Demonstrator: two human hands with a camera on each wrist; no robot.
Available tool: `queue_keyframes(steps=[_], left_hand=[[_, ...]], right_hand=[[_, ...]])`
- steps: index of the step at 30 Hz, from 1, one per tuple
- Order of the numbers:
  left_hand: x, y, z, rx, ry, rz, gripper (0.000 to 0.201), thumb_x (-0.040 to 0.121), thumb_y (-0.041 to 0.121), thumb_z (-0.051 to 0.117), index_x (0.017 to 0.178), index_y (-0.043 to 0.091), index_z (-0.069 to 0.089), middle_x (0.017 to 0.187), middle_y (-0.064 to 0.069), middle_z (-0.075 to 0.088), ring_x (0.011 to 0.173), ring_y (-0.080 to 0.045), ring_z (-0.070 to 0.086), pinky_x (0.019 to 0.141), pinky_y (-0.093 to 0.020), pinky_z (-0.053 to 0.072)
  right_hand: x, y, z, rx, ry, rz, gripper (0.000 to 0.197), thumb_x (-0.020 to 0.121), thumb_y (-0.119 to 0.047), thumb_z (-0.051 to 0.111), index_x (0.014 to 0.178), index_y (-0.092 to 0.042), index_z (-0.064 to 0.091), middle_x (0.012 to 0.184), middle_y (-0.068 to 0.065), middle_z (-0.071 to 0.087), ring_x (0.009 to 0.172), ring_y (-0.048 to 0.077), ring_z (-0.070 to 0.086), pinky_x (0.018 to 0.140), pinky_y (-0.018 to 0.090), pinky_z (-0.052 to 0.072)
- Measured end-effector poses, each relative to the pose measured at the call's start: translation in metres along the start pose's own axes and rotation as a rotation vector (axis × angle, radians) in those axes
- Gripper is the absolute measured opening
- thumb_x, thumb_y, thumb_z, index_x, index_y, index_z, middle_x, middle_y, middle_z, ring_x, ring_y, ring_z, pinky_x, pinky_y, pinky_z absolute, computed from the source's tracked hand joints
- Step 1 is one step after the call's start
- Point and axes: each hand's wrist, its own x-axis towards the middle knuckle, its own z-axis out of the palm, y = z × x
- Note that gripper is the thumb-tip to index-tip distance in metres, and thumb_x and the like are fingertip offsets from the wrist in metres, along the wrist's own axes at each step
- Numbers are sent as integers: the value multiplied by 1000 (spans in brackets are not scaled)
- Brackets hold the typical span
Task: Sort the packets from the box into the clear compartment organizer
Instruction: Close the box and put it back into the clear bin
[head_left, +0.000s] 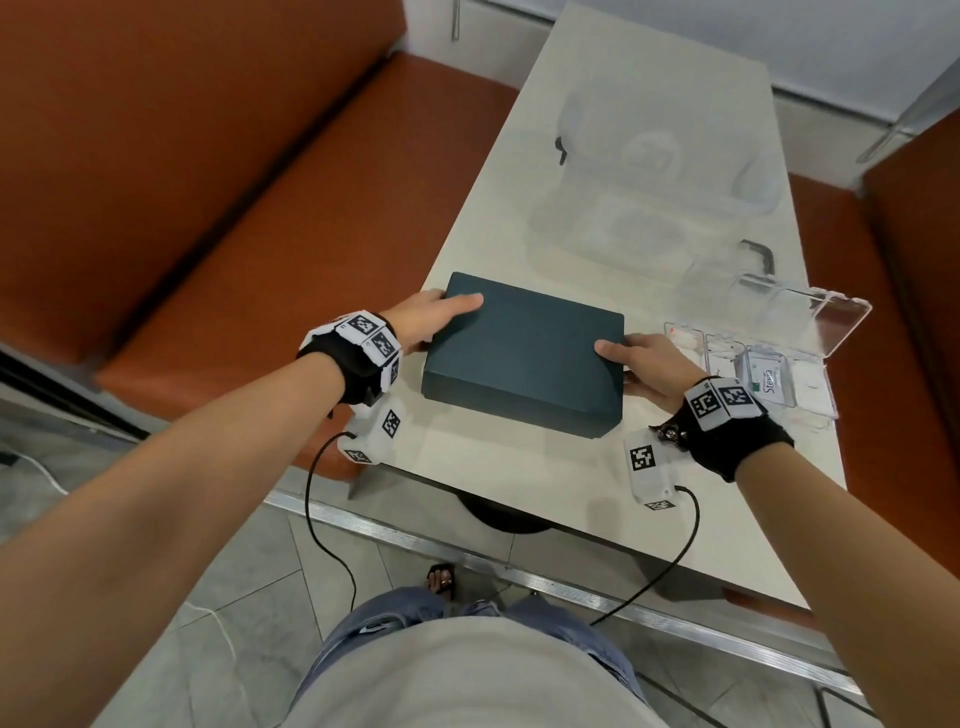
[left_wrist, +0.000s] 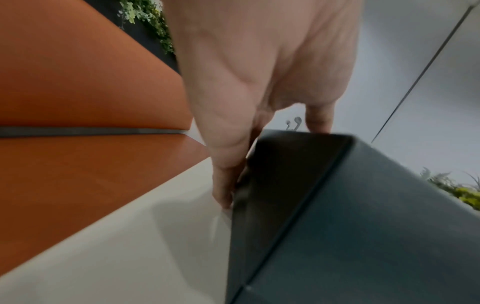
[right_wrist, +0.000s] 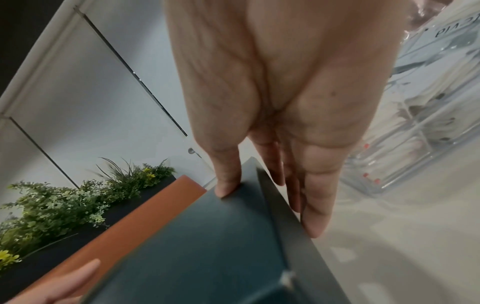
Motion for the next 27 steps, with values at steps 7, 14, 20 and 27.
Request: queue_keyframes(steps=[7, 14, 20, 27], left_hand=[[4, -1, 6, 31, 4, 20, 61, 91, 48, 60, 141, 17, 41, 130, -6, 60, 114, -24, 61, 101, -41, 49], [-1, 15, 7, -102, 47, 149, 72, 88, 49, 65, 149, 36, 29, 125, 2, 63, 106, -20, 66, 94, -41, 54], [-5, 51, 9, -224, 71, 154, 47, 90, 47, 63, 132, 28, 52, 118, -2, 69, 102, -22, 69, 90, -40, 56], [-16, 132, 19, -287, 7, 260, 43, 98, 42, 54, 133, 17, 54, 118, -8, 68, 90, -20, 70, 68, -30, 57]], right_hand=[[0, 2, 4, -39, 55, 120, 44, 94, -36, 57, 119, 0, 58, 112, 12, 65, 97, 29, 62, 81, 44, 53], [-10, -6, -3, -28, 16, 55, 38, 89, -35, 65, 115, -8, 61, 98, 2, 68, 84, 20, 66, 66, 34, 54], [-19, -34, -26, -13, 37, -103, 34, 85, -42, 67, 109, -18, 66, 86, -9, 71, 76, 12, 67, 59, 27, 53], [-38, -86, -70, 27, -16, -216, 30, 82, -52, 64, 106, -33, 64, 104, -2, 64, 92, 24, 67, 66, 37, 59]])
